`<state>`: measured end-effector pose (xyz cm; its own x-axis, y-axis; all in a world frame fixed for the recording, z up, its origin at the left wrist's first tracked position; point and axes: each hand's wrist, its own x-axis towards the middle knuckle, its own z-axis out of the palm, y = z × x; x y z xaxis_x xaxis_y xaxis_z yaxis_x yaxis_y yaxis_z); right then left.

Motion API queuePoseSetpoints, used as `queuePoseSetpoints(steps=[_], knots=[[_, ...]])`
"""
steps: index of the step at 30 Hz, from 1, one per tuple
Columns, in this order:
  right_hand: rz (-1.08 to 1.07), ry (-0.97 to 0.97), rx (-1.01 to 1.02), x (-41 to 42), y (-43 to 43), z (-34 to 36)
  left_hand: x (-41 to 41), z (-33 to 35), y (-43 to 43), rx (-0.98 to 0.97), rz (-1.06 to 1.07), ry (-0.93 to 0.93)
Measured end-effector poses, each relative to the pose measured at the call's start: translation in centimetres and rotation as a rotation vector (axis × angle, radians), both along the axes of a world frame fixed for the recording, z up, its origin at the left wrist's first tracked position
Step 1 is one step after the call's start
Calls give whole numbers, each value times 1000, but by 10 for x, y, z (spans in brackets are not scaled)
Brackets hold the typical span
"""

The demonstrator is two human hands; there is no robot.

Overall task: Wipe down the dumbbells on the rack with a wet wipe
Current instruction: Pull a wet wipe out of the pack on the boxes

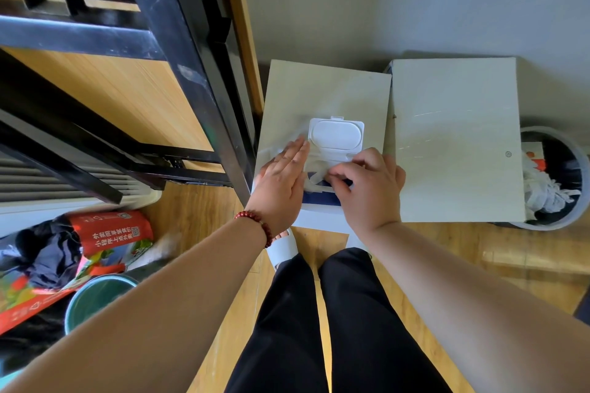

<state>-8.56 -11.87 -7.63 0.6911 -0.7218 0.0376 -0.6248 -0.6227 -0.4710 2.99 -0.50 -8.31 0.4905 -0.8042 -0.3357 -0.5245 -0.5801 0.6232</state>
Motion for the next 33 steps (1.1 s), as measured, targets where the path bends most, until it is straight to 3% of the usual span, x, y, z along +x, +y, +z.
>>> queuePoseSetpoints(steps=[7, 14, 17, 23, 27, 33], knots=[[50, 24, 1, 8, 2, 1, -2, -2, 1, -12, 6, -11], [145, 158, 320, 5, -18, 12, -5, -1, 2, -11, 28, 9], [168, 101, 402, 2, -24, 9, -7, -2, 3, -21, 26, 17], [124, 25, 327, 2, -20, 9, -8, 5, 3, -101, 124, 85], [84, 55, 302, 5, -17, 6, -9, 3, 6, -164, 113, 16], [84, 147, 487, 10, -19, 14, -10, -1, 10, -154, 47, -30]])
